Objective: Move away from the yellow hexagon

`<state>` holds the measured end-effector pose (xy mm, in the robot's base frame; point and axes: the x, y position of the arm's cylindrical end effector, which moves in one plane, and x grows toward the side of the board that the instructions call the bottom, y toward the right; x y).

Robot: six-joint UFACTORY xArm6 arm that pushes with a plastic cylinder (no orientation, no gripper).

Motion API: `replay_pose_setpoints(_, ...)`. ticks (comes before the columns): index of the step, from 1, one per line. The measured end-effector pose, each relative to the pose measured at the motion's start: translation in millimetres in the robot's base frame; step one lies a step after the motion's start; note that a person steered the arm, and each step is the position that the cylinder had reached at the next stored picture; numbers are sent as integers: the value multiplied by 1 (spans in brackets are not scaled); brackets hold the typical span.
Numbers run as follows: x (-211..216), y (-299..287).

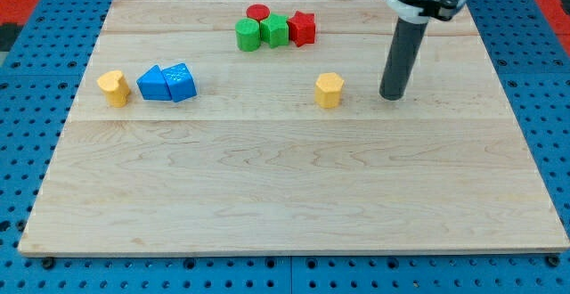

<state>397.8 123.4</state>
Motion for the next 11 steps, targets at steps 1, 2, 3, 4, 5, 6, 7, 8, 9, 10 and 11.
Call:
replay_pose_setpoints(1, -2, -93)
replay_pose_setpoints(2, -10, -181)
replay_pose_setpoints(3, -14, -220)
replay_pose_setpoints(4, -24, -155)
replay_pose_setpoints(5, -24, -127)
replay_pose_setpoints(6, -24, -95)
replay_pose_setpoints(7, -24, -79)
replay_pose_setpoints(8, -24, -67)
replay_pose_setpoints(9, -24, -57)
replay_pose_setpoints(10, -24, -44)
replay_pose_setpoints(11, -24, -36)
